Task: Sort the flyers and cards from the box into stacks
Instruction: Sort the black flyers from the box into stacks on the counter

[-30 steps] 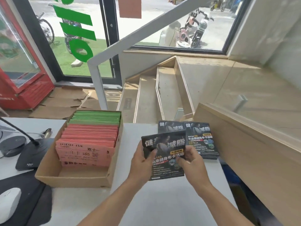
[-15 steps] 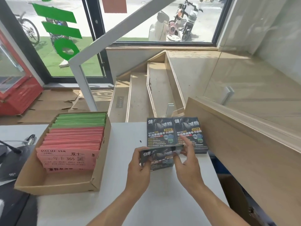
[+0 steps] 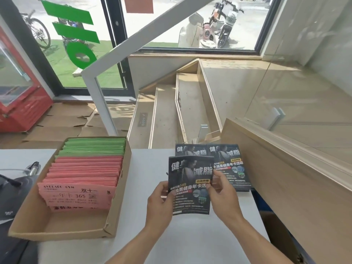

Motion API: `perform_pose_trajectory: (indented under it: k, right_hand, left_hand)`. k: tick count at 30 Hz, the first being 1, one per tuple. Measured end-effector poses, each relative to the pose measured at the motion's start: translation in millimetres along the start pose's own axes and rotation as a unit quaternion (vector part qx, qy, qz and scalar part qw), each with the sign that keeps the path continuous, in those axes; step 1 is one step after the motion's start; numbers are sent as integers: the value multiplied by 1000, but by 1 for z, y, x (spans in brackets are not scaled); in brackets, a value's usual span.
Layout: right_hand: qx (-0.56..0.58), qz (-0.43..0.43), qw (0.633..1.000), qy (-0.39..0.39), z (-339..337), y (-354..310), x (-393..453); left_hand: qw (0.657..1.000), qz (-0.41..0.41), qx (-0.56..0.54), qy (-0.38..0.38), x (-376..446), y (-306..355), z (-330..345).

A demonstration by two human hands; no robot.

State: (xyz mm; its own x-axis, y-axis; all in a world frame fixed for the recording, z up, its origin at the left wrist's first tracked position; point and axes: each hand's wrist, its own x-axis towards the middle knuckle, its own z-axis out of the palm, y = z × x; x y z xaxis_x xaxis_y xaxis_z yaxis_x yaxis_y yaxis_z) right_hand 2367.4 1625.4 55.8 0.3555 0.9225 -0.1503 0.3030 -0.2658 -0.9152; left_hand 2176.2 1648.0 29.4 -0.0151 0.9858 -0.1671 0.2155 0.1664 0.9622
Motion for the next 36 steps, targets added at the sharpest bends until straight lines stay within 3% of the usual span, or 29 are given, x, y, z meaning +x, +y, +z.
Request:
perform_pose_trajectory:
  k: [5,14,16,18,19,24,31,36]
  right_hand:
    - [-37,11,999,-13,1,-32,60]
    - [-245,10,969,-40,17,-43,128]
    - [-342,8,939,-23,20,-40,132]
    - [-490,-28,871,-4,22,-32,135]
    - [-514,-44,856,-1,24,-30,137]
    - [-479,-71,872,-68,30,-40,160]
    - [-473,-20,849,-236,-3,-32,226]
    - [-423,-16,871,-250,-7,-25,233]
  left_hand:
    - [999,-13,7,38,54,31,10]
    - [986,-62,144,-58,116,20,26]
    - [980,-36,182,-77,116,14,27]
    - [970,-12,222,-102,111,6,28]
    - [967,-10,227,-118,109,0,28]
    - [930,-27,278,-238,91,-15,31]
    - [937,-16,281,-206,90,-4,44]
    - [948,4,255,-193,90,-5,52]
